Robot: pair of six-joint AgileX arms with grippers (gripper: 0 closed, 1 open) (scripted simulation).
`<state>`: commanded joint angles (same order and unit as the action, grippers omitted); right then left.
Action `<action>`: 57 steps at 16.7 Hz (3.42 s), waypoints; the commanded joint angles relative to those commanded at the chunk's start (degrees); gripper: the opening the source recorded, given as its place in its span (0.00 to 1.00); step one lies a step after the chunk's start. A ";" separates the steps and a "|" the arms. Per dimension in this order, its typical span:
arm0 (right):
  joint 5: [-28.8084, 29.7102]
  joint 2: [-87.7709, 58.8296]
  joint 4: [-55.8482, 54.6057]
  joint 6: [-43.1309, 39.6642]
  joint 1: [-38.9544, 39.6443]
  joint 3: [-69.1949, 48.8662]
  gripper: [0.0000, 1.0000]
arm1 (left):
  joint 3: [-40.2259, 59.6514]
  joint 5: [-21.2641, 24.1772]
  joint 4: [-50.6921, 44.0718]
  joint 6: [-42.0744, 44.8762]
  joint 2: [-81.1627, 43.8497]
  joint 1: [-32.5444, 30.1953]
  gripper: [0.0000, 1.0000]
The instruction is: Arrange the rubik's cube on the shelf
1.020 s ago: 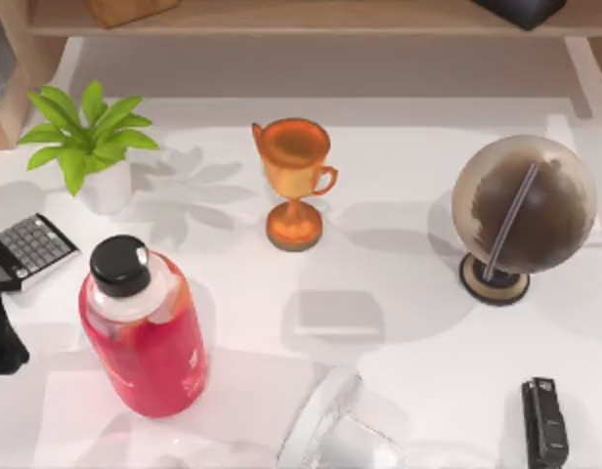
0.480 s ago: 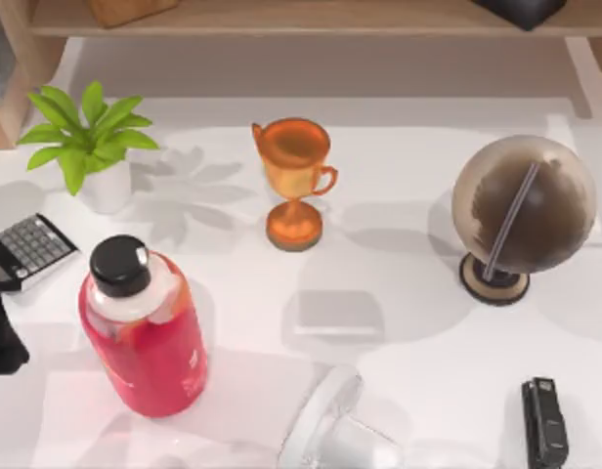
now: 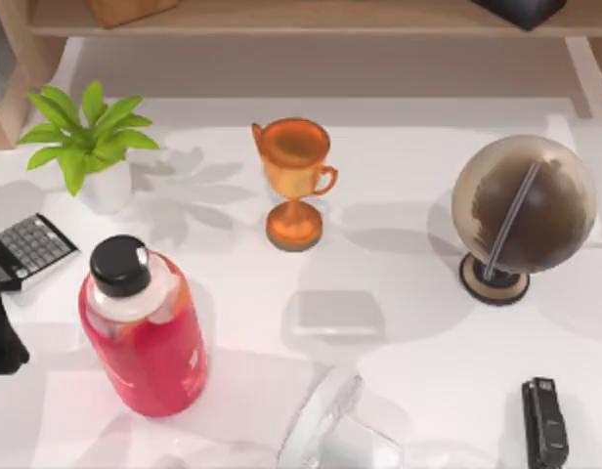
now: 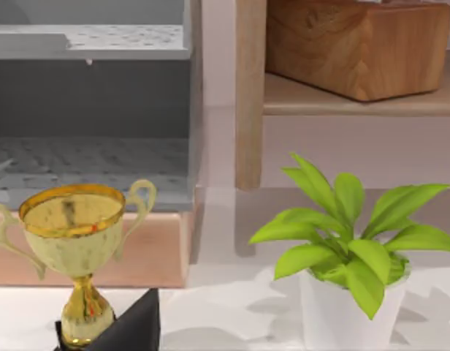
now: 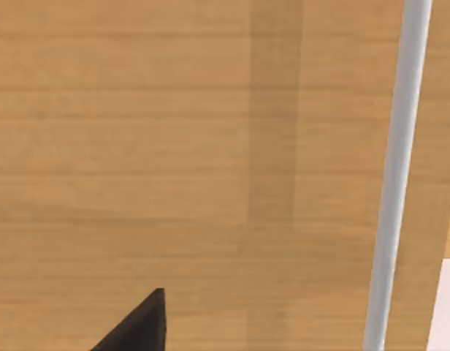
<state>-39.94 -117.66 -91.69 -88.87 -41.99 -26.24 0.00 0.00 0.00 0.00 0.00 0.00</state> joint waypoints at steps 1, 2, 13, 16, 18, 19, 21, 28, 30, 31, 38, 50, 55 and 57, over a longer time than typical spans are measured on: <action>-0.68 0.25 -0.62 0.00 -0.68 0.86 1.00 | 0.00 0.00 0.00 0.00 0.00 0.00 1.00; -1.24 0.45 -1.12 0.01 -1.23 1.56 1.00 | 0.00 0.00 0.00 0.00 0.00 0.00 1.00; 6.61 -0.67 6.57 2.03 -8.36 -9.93 1.00 | 0.00 0.00 0.00 0.00 0.00 0.00 1.00; 13.21 -2.42 16.35 5.04 -11.52 -23.05 1.00 | 0.00 0.00 0.00 0.00 0.00 0.00 1.00; 17.62 -3.58 25.48 7.78 -12.34 -33.50 1.00 | 0.00 0.00 0.00 0.00 0.00 0.00 1.00; 19.76 -4.14 30.80 9.38 -12.39 -38.96 1.00 | 0.00 0.00 0.00 0.00 0.00 0.00 1.00; 23.76 -5.24 43.17 13.13 -11.86 -49.92 1.00 | 0.00 0.00 0.00 0.00 0.00 0.00 1.00; 33.75 -9.68 96.14 30.48 -3.76 -84.31 1.00 | 0.00 0.00 0.00 0.00 0.00 0.00 1.00; 35.21 -11.14 111.34 36.06 0.15 -91.91 1.00 | 0.00 0.00 0.00 0.00 0.00 0.00 1.00; 35.70 -11.83 118.55 38.85 2.21 -95.11 1.00 | 0.00 0.00 0.00 0.00 0.00 0.00 1.00; 35.80 -16.66 156.90 56.49 15.97 -106.50 1.00 | 0.00 0.00 0.00 0.00 0.00 0.00 1.00; 35.13 -21.03 165.80 62.66 19.08 -106.72 1.00 | 0.00 0.00 0.00 0.00 0.00 0.00 1.00; 35.36 -25.08 158.11 63.63 20.00 -103.37 1.00 | 0.00 0.00 0.00 0.00 0.00 0.00 1.00; 35.38 -25.53 157.61 63.72 20.09 -103.23 1.00 | 0.00 0.00 0.00 0.00 0.00 0.00 1.00</action>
<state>-4.56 -143.18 65.92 -25.15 -21.90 -129.47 0.00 0.00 0.00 0.00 0.00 0.00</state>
